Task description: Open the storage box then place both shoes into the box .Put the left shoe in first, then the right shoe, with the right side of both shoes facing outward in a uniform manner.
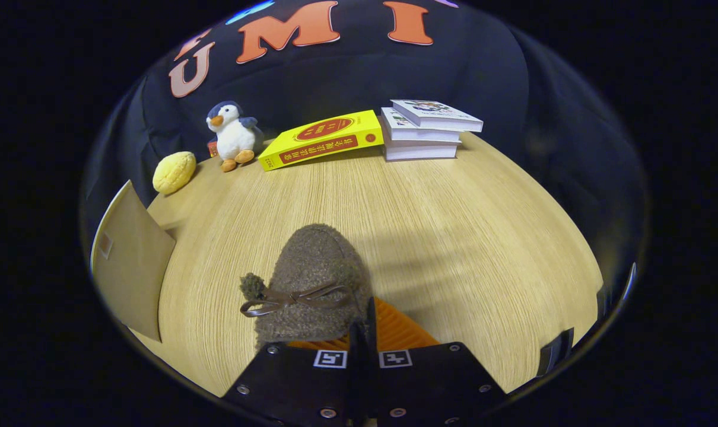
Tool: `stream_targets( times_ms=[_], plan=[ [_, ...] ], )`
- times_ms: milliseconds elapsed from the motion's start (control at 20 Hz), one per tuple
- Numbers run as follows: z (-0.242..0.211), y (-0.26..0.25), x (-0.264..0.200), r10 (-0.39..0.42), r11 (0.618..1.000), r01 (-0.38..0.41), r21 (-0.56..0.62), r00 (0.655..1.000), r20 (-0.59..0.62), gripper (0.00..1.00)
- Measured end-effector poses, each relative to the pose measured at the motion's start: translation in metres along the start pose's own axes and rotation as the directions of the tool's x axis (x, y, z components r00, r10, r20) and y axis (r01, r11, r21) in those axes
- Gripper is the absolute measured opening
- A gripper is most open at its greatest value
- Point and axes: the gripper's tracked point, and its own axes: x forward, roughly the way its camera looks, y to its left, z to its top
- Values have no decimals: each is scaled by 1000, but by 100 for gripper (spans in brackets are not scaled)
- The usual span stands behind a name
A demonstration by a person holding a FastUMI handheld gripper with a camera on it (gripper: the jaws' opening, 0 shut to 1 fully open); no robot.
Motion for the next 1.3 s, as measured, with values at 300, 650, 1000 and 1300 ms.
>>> stream_targets(
  times_ms=[300,650,1000,1300],
  plan=[
    [35,24,-36,13,996,-15,92,1000,22,5],
    [80,92,-79,91,990,-97,99,994,58,5],
    [95,203,-114,218,976,-218,-15,976,25,5],
    [97,296,-131,304,949,-306,-79,952,-29,5]
  ],
)
